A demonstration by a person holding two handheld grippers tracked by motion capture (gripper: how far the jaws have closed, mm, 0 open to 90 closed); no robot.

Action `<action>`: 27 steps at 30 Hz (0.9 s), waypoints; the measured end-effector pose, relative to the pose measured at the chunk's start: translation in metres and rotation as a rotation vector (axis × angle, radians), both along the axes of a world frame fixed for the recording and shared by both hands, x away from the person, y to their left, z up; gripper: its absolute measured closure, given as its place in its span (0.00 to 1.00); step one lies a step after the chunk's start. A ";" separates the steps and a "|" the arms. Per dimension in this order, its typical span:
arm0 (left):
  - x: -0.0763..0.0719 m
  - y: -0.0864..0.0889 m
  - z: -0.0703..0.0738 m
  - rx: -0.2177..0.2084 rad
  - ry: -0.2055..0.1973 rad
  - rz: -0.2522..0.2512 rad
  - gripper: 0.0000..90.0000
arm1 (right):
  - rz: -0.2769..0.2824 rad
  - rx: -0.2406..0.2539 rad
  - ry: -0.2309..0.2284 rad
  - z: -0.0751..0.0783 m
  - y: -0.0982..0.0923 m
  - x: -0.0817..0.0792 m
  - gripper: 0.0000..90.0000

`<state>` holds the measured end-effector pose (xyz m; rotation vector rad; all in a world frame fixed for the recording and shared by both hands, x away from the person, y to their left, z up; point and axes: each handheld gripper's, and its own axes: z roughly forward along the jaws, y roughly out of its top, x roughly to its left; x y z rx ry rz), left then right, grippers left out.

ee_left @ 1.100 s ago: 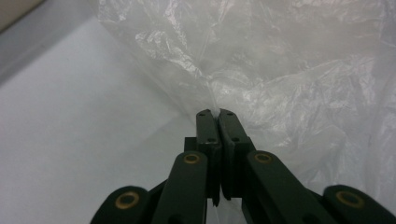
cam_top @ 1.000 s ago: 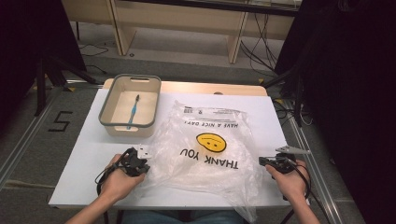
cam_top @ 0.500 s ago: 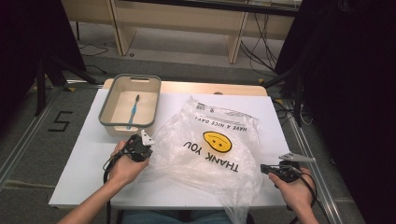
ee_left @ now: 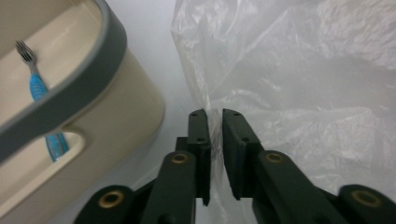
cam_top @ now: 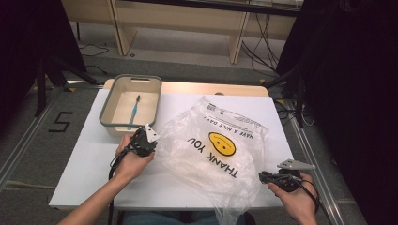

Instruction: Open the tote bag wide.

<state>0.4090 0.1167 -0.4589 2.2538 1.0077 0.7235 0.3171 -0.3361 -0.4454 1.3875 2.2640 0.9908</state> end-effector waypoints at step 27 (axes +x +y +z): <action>-0.066 -0.001 0.025 -0.170 0.002 -0.147 0.55 | 0.437 0.000 -0.114 0.007 0.125 0.035 0.50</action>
